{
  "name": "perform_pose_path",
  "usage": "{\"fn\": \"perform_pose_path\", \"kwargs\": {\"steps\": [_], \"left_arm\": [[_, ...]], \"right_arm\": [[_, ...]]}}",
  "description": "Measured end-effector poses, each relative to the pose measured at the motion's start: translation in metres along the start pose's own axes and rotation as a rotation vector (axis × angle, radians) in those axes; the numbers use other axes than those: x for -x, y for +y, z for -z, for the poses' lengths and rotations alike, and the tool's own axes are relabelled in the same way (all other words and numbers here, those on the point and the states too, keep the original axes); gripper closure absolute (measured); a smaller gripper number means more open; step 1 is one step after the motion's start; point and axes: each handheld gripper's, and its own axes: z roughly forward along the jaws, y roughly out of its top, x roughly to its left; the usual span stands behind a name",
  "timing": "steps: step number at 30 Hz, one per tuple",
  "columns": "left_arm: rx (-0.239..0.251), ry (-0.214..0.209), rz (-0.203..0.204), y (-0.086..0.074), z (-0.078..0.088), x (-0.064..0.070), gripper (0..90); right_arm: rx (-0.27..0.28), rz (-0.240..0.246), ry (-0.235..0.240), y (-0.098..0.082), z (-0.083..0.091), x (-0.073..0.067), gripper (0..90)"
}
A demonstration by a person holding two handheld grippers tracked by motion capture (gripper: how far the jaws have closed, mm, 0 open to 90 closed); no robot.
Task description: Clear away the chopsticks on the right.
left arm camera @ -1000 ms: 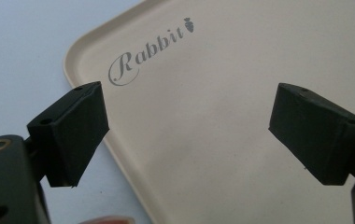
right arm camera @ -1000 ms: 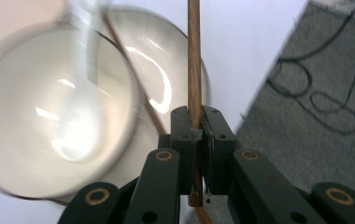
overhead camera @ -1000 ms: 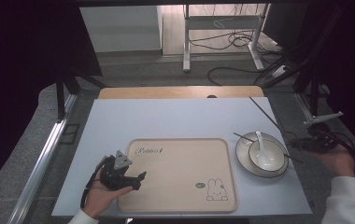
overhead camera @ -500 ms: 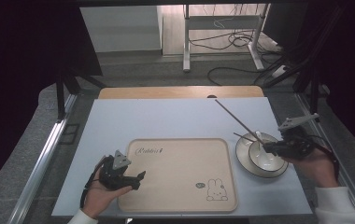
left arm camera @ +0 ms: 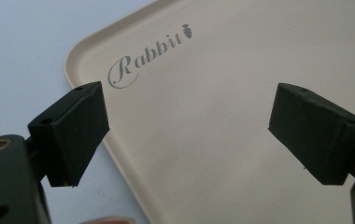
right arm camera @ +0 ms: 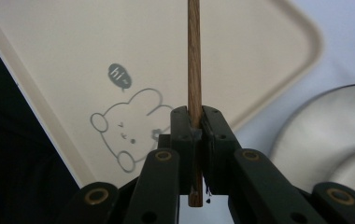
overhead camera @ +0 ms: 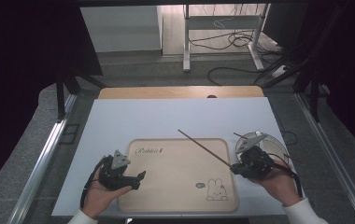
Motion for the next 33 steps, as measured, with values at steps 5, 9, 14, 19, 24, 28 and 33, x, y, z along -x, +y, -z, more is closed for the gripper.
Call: {"fn": "perform_pose_path", "kwargs": {"steps": [5, 9, 14, 19, 24, 28, 33], "left_arm": [[-0.001, 0.000, 0.002, 0.000, 0.000, 0.000, 12.0], [-0.008, 0.001, -0.001, 0.000, -0.001, 0.000, 12.1], [-0.011, 0.001, -0.001, -0.001, -0.002, 0.000, 12.1], [-0.016, 0.001, -0.005, -0.001, -0.003, 0.001, 12.1], [-0.016, 0.001, -0.006, -0.001, -0.003, 0.001, 12.1], [-0.018, 0.002, -0.007, -0.001, -0.003, 0.001, 12.2], [-0.016, 0.004, -0.006, -0.001, -0.002, 0.000, 12.2]], "right_arm": [[-0.061, 0.009, 0.011, 0.000, -0.029, -0.010, 83.9], [-0.098, 0.004, 0.018, -0.001, -0.046, -0.014, 83.8], [-0.129, 0.007, 0.010, 0.000, -0.059, -0.018, 83.6], [-0.156, 0.026, -0.003, 0.001, -0.070, -0.024, 83.3], [-0.171, 0.041, -0.013, 0.001, -0.077, -0.025, 83.0], [-0.167, 0.053, -0.022, 0.000, -0.077, -0.026, 76.6], [-0.084, 0.088, -0.060, 0.004, -0.062, -0.030, 57.9]]}}
